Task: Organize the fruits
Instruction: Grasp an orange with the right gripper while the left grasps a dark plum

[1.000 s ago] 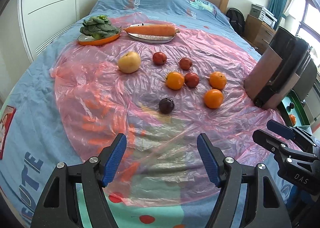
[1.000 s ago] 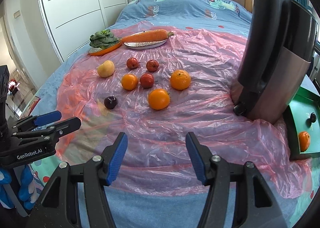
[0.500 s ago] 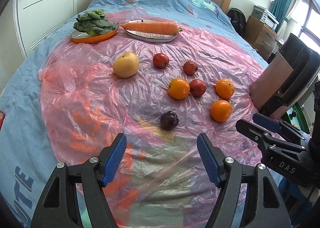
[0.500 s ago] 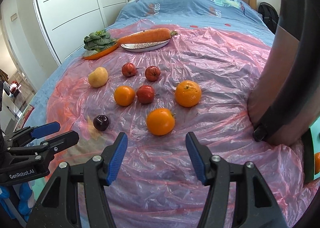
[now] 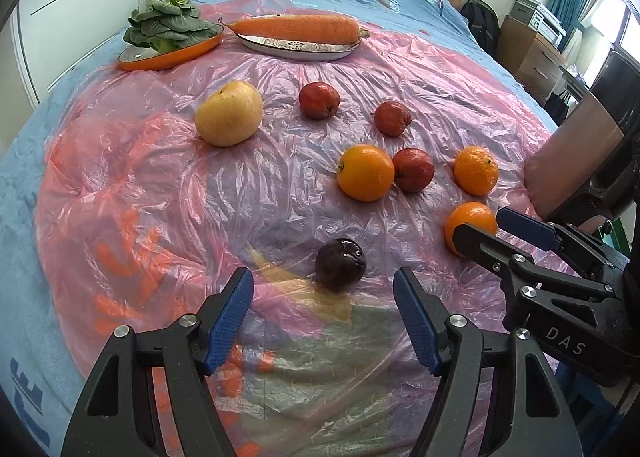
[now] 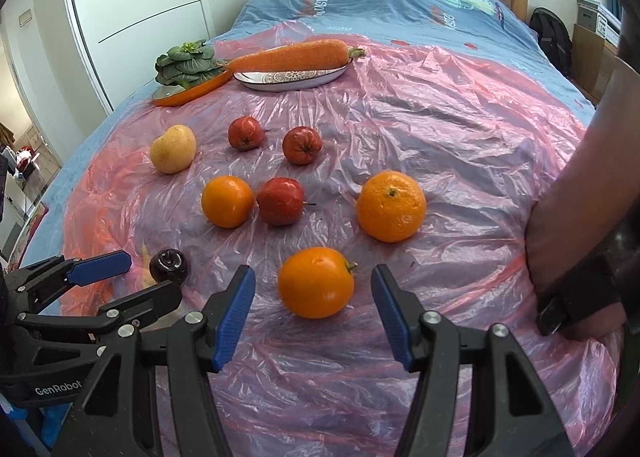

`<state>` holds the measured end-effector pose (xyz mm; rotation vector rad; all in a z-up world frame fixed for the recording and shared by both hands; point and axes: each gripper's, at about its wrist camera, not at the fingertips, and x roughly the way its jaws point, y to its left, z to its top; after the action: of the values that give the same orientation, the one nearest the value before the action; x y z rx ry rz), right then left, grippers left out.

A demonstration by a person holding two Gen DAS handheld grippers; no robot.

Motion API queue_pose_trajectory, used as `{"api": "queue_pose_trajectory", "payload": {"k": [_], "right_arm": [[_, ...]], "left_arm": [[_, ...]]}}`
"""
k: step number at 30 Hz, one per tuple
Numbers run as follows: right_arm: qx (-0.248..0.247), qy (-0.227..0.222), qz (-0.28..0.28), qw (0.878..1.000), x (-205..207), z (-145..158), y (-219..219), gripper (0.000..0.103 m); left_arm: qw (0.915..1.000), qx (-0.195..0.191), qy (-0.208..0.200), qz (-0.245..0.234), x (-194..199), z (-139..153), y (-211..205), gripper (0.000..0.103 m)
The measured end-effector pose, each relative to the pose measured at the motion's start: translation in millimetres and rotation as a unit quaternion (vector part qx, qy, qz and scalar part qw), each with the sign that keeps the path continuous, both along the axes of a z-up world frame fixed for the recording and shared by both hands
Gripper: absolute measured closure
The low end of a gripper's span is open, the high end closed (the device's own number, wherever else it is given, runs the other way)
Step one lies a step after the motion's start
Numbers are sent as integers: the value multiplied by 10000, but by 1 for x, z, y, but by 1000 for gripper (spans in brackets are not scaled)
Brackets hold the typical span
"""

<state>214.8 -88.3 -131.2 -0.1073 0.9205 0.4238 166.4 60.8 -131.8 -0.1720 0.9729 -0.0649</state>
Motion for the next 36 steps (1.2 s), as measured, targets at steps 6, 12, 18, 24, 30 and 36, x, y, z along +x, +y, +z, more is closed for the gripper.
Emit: {"api": "queue_pose_trajectory", "payload": {"k": [6, 12, 18, 24, 30, 36], "right_arm": [[-176, 62, 122, 9998, 7, -11, 7, 17], [-272, 122, 261, 9992, 9, -19, 13, 41], [-284, 120, 296, 9991, 11, -22, 12, 54], [-171, 159, 289, 9993, 12, -23, 8, 54], [-146, 194, 302, 9993, 13, -24, 7, 54], [-118, 259, 304, 9991, 15, -19, 7, 55]], "left_arm": [[9999, 72, 48, -106, 10, -7, -2, 48], [9998, 131, 72, -141, 14, -12, -1, 56], [9997, 166, 53, -180, 14, -14, -3, 66], [9997, 158, 43, -181, 14, -14, -3, 75], [9997, 169, 58, -181, 13, -12, -4, 81], [9999, 101, 95, -95, 11, -5, -1, 81]]}}
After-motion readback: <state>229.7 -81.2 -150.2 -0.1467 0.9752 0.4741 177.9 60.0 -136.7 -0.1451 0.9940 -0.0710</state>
